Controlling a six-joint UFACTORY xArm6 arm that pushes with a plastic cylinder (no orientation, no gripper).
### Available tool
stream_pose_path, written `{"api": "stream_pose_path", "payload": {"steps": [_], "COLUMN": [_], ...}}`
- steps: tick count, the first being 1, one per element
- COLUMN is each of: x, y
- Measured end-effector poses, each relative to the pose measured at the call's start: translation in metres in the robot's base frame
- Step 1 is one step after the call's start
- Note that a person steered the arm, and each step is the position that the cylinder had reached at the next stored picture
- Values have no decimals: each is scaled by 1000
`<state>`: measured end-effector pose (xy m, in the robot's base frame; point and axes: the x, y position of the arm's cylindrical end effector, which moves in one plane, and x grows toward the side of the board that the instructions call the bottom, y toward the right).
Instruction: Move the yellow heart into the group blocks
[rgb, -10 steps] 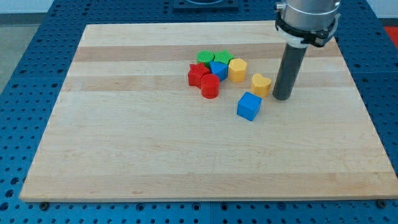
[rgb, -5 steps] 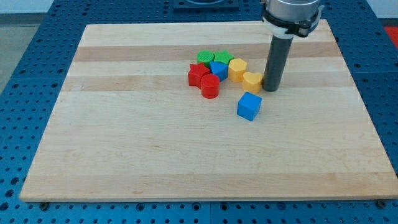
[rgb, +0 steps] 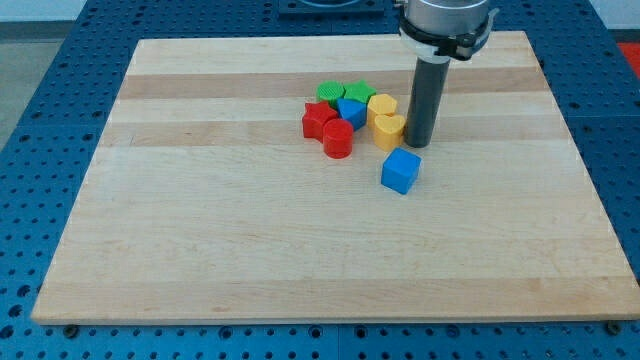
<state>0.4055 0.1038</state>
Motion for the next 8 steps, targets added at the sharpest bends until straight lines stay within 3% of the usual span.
{"api": "stream_pose_path", "payload": {"steps": [8], "x": [2], "y": [-17]}}
